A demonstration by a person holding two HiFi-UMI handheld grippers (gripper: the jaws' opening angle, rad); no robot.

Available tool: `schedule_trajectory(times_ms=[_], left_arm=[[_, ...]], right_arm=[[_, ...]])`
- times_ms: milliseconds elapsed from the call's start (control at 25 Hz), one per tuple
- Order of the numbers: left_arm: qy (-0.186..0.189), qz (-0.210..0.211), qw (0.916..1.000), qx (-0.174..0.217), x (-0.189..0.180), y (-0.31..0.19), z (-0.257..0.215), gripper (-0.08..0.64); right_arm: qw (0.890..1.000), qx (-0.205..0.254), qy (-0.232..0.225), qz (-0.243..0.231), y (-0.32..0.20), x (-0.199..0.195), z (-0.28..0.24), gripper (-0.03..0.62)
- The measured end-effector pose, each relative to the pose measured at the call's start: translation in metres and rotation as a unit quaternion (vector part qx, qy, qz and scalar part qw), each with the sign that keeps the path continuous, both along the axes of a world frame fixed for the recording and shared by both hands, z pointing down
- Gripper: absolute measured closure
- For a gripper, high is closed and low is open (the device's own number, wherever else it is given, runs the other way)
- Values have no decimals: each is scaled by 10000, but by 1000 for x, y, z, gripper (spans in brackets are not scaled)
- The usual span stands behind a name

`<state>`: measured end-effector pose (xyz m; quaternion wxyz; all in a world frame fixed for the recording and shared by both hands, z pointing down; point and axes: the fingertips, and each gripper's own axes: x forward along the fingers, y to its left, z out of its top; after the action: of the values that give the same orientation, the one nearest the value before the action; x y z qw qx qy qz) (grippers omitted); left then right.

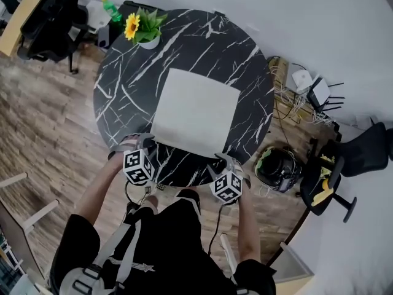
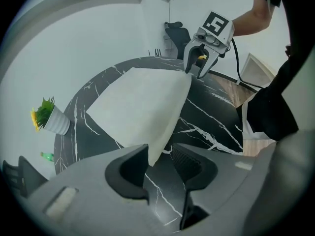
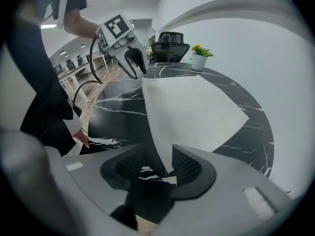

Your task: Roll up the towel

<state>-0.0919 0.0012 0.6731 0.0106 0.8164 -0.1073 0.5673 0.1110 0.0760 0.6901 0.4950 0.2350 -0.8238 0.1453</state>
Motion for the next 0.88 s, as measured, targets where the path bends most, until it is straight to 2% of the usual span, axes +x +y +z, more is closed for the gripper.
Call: schedule_trajectory(times_ms=[280, 560, 880], left_arm=[[-160, 27, 9996, -232, 1, -4, 17, 394], [-494, 174, 9982, -289, -9, -8, 33, 396], [-583, 410, 9972, -223, -8, -3, 35, 434]], right_arm=[[9992, -328, 112, -216, 0, 4, 16, 416], [9980, -420, 183, -428, 0, 3, 17, 420], [9973, -417, 347, -496, 0, 4, 17, 431]])
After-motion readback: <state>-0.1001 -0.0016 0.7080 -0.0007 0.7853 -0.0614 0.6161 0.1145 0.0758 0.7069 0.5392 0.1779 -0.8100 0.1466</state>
